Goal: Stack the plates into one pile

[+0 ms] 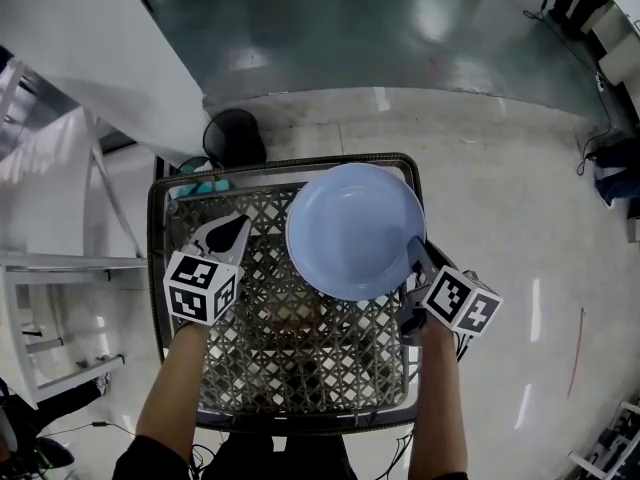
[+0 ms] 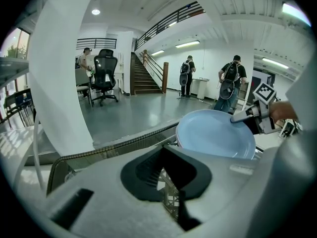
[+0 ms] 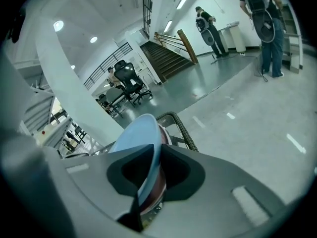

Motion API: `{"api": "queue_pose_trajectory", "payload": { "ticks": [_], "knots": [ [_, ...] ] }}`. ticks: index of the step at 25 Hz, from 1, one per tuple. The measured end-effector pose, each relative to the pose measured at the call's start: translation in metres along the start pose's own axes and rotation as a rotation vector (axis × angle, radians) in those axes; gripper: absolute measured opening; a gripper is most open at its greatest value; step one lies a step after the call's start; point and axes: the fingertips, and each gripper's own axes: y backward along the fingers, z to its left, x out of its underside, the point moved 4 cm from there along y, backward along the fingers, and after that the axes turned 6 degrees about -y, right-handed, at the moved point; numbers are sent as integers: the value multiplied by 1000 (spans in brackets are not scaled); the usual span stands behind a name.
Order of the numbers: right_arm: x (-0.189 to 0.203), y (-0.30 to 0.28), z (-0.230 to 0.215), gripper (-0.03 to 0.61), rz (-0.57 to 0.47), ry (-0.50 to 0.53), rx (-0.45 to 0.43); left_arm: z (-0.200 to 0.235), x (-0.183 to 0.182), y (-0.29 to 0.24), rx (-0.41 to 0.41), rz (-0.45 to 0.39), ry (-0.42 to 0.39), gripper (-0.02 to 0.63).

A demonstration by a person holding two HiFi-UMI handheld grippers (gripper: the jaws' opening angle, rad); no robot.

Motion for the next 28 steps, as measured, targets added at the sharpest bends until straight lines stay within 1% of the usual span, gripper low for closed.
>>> {"api": "queue_pose_trajectory", "payload": {
  "ticks": [2, 5, 12, 16, 18, 19, 24, 28],
  "knots": [
    [2, -2, 0, 71, 6, 38, 13, 0, 1, -1, 1, 1, 0, -3],
    [4, -2, -1, 157, 2, 53, 13, 0, 0, -2, 0, -3, -1, -3],
    [-5, 7, 2, 179, -61, 83, 16, -1, -3, 3, -3, -5, 1, -3],
    [-7, 16, 3, 123, -89, 121, 28, -5, -3, 6, -2, -12, 2, -3],
    [-7, 19, 5, 132, -99, 143, 25, -6, -5, 7, -3, -18, 3, -3],
    [-8, 22, 6, 123, -106, 154, 25, -8, -6, 8, -3, -22, 4, -3],
    [-6, 34, 13, 11, -137, 214, 27, -18, -12, 13, 2, -34, 3, -3],
    [-4, 42, 25, 11, -140, 305, 16, -29, -18, 16, 8, -43, 11, -3]
  ]
}}
